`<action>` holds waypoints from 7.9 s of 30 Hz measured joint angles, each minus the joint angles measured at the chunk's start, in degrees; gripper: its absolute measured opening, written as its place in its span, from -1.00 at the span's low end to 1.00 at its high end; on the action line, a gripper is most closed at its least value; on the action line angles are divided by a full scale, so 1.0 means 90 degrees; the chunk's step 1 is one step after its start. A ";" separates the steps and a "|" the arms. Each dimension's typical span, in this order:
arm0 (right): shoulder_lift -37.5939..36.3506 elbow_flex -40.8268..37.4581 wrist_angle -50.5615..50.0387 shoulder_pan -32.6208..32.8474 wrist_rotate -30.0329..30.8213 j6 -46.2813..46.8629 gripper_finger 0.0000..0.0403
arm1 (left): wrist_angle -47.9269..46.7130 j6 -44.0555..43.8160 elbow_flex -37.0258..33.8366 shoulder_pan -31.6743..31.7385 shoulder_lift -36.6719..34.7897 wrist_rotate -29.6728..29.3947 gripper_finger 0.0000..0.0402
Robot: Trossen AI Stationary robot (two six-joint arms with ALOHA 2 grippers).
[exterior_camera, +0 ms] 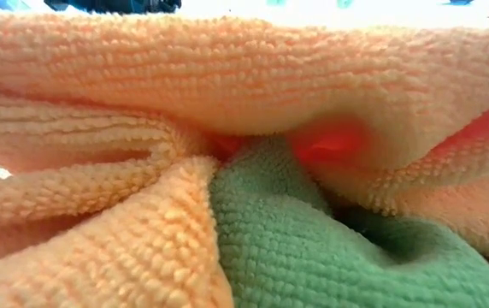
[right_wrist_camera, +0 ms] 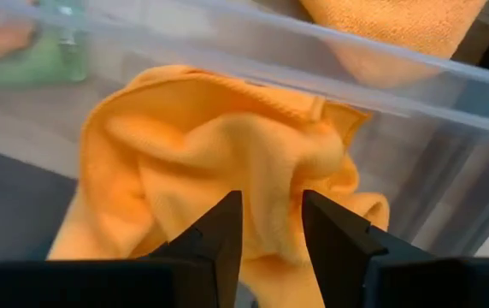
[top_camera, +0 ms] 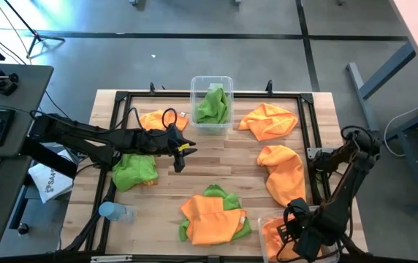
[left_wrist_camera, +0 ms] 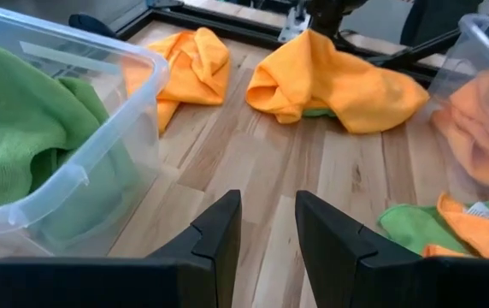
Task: Sort microfiber towel by color & place in baskets
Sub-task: Put the green microfiber towel into the top transparent bin
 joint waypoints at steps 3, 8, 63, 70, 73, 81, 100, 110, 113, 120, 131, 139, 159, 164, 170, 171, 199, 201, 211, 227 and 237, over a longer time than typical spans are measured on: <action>0.0000 0.0239 -0.0186 0.0000 0.0004 -0.0004 -0.41 | 0.0023 0.0000 0.0000 0.0000 0.0107 -0.0006 -0.48; 0.0000 0.0453 -0.0521 0.0021 0.0566 -0.0022 -0.41 | 0.0116 0.0002 0.0000 0.0002 0.0224 -0.0005 -0.48; -0.0902 -0.0602 -0.0395 -0.2355 0.3483 -0.5731 -0.99 | -0.0277 -0.0049 0.0000 -0.0176 0.0193 0.0012 -0.48; -0.1945 -0.2190 0.2367 -0.3267 0.4067 -0.7775 -0.99 | -0.0242 0.0052 0.0000 -0.0399 0.0193 0.0009 -0.48; -0.2256 -0.2909 0.4116 -0.3763 0.3982 -0.9112 -1.00 | -0.0239 0.0053 0.0000 -0.0428 0.0193 -0.0011 -0.48; -0.2359 -0.4120 0.6881 -0.4927 0.2745 -1.1293 -1.00 | -0.0210 0.0217 0.0000 -0.0430 0.0193 -0.0037 -0.48; -0.2363 -0.4188 0.6870 -0.5200 0.2170 -1.1507 -1.00 | -0.0097 0.0495 0.0000 -0.0408 0.0193 -0.0240 -0.48; -0.2363 -0.4186 0.6869 -0.5200 0.2171 -1.1855 -1.00 | -0.0090 0.0561 0.0000 -0.0408 0.0193 -0.0240 -0.48; -0.2363 -0.4186 0.6867 -0.5200 0.2173 -1.1855 -1.00 | -0.0088 0.0554 0.0000 -0.0408 0.0193 -0.0240 -0.48; -0.2363 -0.4183 0.6867 -0.5200 0.2174 -1.1855 -1.00 | -0.0095 0.0517 0.0000 -0.0408 0.0193 -0.0240 -0.48; -0.2362 -0.4181 0.6864 -0.5180 0.2115 -1.1858 -1.00 | -0.3553 -0.1054 0.1007 -0.0330 0.0195 -0.0702 -0.56; -0.2361 -0.4178 0.6774 -0.5180 0.2110 -1.1858 -1.00 | -0.5503 -0.2897 0.1433 -0.0500 0.0193 0.0120 -0.65; -0.2358 -0.4178 0.6527 -0.5180 0.2101 -1.1858 -1.00 | -0.7785 -0.7578 0.0306 -0.0661 0.0193 0.1176 -0.79; -0.2358 -0.4178 0.6527 -0.5180 0.2101 -1.1858 -1.00 | -0.7758 -0.7826 -0.0017 -0.0661 0.0193 0.1519 -0.79; -0.2358 -0.4178 0.6527 -0.5180 0.2101 -1.1858 -1.00 | -0.7511 -0.7789 -0.0017 -0.0658 0.0193 0.1438 -0.79; -0.2358 -0.4178 0.6527 -0.5180 0.2101 -1.1856 -1.00 | -0.7421 -0.7767 -0.0017 -0.0658 0.0193 0.1370 -0.79; -0.2358 -0.4178 0.6527 -0.5180 0.2103 -1.1850 -1.00 | -0.7617 -0.8001 -0.0007 -0.0676 0.0410 0.1621 -0.79; -0.2358 -0.4178 0.6527 -0.5180 0.2103 -1.1850 -1.00 | -0.7623 -0.7983 -0.0007 -0.0710 0.0600 0.1675 -0.79; -0.2358 -0.4178 0.6527 -0.5180 0.2103 -1.1837 -1.00 | -0.7668 -0.7492 -0.0007 -0.0748 0.1168 0.1515 -0.89; -0.2351 -0.4178 0.6527 -0.5178 0.2103 -1.1855 -1.00 | -0.9627 -0.7306 0.2033 -0.0960 0.0688 -0.0123 -1.00; -0.2351 -0.4178 0.6524 -0.5180 0.2104 -1.1855 -1.00 | -0.9747 -0.6557 0.3252 -0.1175 0.0688 -0.1943 -1.00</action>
